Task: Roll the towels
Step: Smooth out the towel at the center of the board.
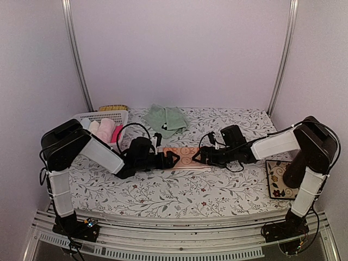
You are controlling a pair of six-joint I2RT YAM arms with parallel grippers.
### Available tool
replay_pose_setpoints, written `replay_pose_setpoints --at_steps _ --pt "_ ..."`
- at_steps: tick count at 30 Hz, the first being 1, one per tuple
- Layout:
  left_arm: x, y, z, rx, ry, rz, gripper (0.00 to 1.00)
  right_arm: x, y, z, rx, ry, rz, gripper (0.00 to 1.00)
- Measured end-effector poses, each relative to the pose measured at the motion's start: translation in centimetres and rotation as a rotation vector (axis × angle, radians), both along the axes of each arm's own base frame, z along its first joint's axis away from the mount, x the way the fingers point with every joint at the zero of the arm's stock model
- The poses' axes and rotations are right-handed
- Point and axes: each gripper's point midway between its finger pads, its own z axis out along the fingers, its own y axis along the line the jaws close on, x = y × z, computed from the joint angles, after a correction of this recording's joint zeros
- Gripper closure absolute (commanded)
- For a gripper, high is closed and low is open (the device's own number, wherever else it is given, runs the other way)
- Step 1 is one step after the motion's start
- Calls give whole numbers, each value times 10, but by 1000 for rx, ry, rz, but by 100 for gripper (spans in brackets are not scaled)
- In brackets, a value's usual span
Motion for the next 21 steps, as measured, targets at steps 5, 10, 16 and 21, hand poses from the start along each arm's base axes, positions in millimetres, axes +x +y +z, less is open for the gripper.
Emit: replay_pose_setpoints --at_steps 5,10,16,21 --pt "5 10 20 42 -36 45 3 5 -3 44 -2 -84 4 1" --pt "13 14 38 109 -67 120 3 13 -13 97 -10 -214 -35 1" --pt "18 13 23 219 -33 177 5 15 -32 122 -62 -293 -92 1" --pt "15 32 -8 331 17 223 8 14 -40 116 -97 -293 -111 1"
